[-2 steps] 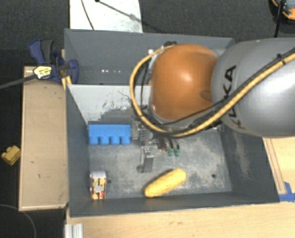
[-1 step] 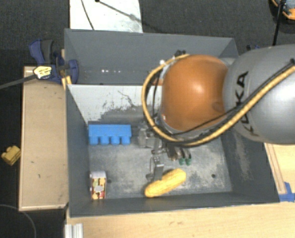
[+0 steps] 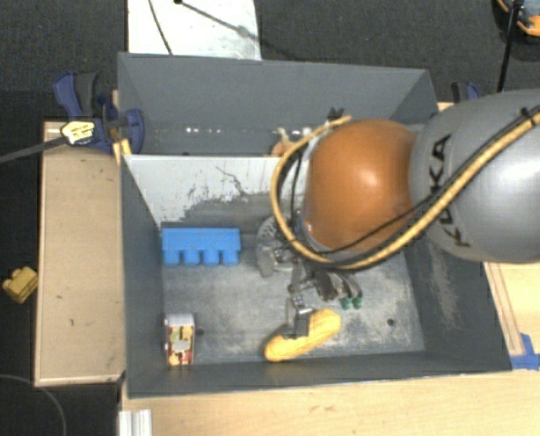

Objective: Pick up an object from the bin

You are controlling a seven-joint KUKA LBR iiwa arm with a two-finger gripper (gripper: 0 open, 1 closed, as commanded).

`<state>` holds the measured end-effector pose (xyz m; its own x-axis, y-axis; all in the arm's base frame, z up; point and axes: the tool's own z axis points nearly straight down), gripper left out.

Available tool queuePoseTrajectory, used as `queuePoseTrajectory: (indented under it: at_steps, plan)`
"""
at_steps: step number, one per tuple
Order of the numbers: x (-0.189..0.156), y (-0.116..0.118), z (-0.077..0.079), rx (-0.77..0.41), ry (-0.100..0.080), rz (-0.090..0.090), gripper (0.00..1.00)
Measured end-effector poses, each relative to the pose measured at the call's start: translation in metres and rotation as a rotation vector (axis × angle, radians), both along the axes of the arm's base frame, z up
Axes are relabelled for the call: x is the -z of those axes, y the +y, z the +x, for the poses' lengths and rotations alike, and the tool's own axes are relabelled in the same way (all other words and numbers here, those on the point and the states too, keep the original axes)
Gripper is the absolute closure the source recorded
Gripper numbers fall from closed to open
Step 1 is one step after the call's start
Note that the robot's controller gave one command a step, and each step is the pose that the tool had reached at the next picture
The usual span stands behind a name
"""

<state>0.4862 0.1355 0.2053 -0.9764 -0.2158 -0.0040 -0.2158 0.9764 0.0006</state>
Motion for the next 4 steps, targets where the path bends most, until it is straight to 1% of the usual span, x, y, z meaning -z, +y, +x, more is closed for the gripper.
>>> queuePoseTrajectory:
  at_steps: [1,2,3,4]
  plan:
    - [0.012,-0.056,-0.001,-0.13,0.003,-0.001,0.0]
    - [0.013,-0.072,0.0,-0.153,0.001,-0.001,0.0]
    - [0.079,-0.064,-0.001,-0.089,-0.004,-0.001,0.0]
    - [0.103,-0.079,-0.009,-0.217,0.007,-0.001,0.0]
